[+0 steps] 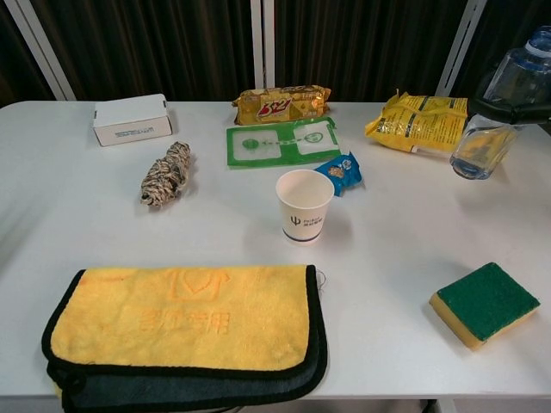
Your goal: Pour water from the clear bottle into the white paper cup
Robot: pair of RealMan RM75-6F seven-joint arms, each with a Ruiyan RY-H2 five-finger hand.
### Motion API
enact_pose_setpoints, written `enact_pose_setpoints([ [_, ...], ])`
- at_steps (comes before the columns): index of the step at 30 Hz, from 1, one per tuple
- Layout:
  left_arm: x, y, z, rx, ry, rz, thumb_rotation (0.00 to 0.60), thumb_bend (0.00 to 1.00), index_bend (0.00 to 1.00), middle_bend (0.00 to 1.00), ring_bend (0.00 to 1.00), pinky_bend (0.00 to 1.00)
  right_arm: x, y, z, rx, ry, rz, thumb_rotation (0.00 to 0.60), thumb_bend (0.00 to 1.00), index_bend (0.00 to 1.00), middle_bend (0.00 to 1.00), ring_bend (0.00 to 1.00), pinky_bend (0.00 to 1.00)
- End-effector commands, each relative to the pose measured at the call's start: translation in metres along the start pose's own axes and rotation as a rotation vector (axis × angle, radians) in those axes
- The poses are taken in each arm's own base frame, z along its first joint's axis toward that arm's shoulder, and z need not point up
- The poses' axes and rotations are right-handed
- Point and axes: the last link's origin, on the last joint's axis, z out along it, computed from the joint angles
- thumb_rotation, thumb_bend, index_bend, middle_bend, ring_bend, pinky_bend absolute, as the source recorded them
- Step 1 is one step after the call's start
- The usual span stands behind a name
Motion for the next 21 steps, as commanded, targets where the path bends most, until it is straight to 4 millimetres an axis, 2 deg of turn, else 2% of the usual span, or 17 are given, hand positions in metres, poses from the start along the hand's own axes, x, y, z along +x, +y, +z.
enact_pose_setpoints([
  [1, 0.0, -0.001, -0.001, 0.004, 0.001, -0.003, 0.6, 0.1, 0.17, 0.12, 0.06, 0.18, -0.003, -0.009, 0.011, -0.02, -0.035, -0.146, 0.6, 0.43, 0.94, 0.81, 0.8, 0.68],
  [21, -0.006, -0.006, -0.007, 0.005, -0.027, -0.012, 0.6, 0.1, 0.17, 0.12, 0.06, 0.18, -0.058, -0.034, 0.03, 0.053, -0.218, -0.573, 0.6, 0.45, 0.94, 0.81, 0.8, 0.68],
])
